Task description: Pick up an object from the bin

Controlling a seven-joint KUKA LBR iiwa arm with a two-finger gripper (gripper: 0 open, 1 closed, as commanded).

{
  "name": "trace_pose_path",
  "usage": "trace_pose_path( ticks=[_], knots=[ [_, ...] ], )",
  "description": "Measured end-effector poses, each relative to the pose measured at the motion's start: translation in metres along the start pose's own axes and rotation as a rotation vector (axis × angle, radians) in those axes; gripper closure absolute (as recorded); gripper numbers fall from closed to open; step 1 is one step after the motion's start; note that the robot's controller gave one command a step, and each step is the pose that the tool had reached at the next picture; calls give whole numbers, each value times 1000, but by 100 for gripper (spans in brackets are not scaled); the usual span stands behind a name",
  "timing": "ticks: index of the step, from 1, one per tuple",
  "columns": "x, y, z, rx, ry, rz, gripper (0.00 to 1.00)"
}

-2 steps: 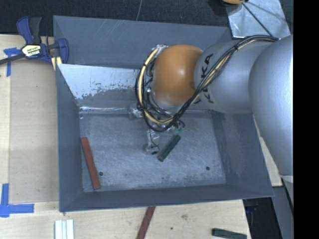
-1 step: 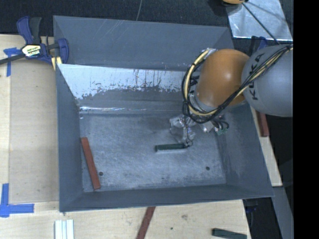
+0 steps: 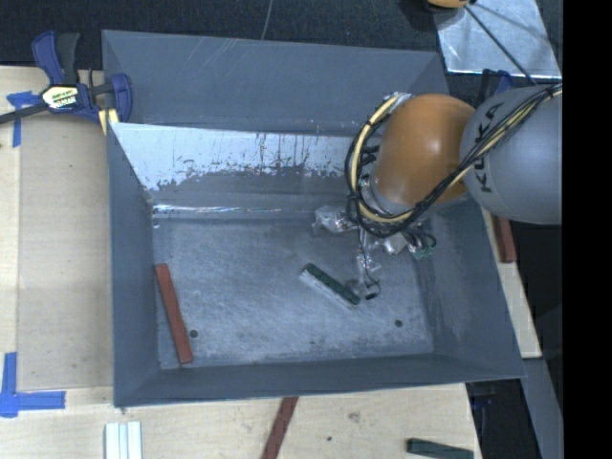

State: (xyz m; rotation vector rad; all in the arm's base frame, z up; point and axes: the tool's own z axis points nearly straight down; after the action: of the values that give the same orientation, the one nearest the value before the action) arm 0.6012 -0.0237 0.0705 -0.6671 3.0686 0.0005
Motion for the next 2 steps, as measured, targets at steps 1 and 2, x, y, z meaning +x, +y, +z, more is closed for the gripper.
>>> trace_pose_path(
  ticks=[1, 2],
  knots=[
    [0, 0, 0, 0, 0, 0, 0],
    [10, 17, -2, 4, -3, -67, 0]
  ],
)
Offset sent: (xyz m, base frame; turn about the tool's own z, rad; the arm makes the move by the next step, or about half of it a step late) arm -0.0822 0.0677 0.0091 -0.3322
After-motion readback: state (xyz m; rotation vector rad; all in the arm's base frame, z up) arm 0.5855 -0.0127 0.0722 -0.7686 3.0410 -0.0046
